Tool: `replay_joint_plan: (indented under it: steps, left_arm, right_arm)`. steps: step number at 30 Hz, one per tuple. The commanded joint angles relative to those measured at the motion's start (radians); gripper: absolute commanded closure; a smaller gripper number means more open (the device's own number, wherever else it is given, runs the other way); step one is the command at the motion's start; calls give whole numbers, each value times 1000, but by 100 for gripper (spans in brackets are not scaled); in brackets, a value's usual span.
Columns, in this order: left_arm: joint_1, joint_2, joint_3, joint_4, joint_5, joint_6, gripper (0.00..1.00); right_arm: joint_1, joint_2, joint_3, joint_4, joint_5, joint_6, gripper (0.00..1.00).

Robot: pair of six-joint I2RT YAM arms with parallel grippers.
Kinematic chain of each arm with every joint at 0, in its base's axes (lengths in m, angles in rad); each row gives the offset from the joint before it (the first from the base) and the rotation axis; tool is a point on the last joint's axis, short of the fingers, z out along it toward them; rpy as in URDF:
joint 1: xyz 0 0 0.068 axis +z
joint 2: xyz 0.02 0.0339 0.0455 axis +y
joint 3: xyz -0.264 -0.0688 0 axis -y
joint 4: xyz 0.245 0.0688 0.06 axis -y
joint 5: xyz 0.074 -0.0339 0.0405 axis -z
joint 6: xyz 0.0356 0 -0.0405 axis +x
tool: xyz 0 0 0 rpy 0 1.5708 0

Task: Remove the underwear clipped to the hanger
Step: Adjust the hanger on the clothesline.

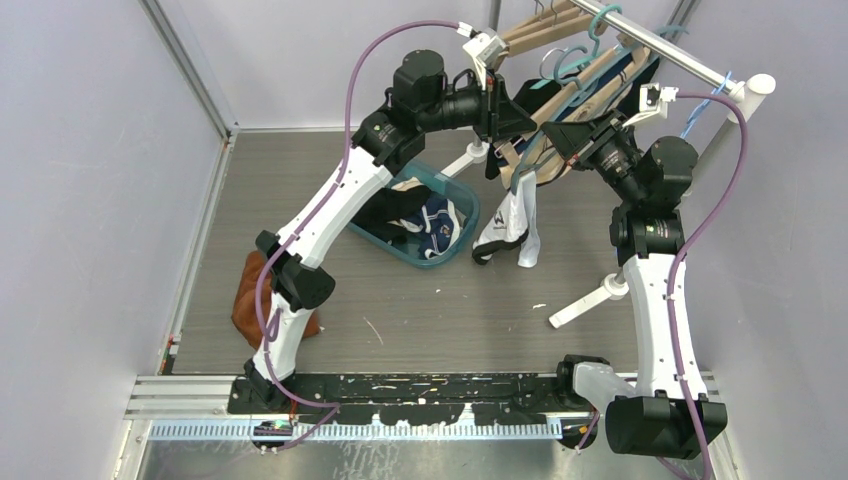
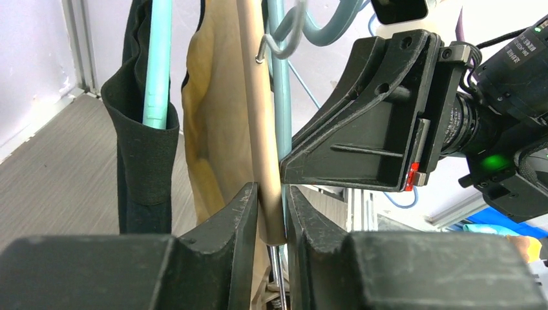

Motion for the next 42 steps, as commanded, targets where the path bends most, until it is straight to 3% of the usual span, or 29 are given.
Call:
replay_joint_plan:
  steps: [1,5,20,42]
  left_arm:
    - [2,9,14,50,20,18,81]
    - [1,11,29,34,12,34,100]
    - [62,-43,82,-20,-49,80,100]
    - [59,52,179,54,-98,120,100]
  right_arm:
    - [-6,-34,23,119,-17,-6,99]
    - [-5,-39,17,107,-15,-20,99]
    - [-6,-56,4,36,-3,-83,94]
    - [-38,-97,-18,16,-44,-61,99]
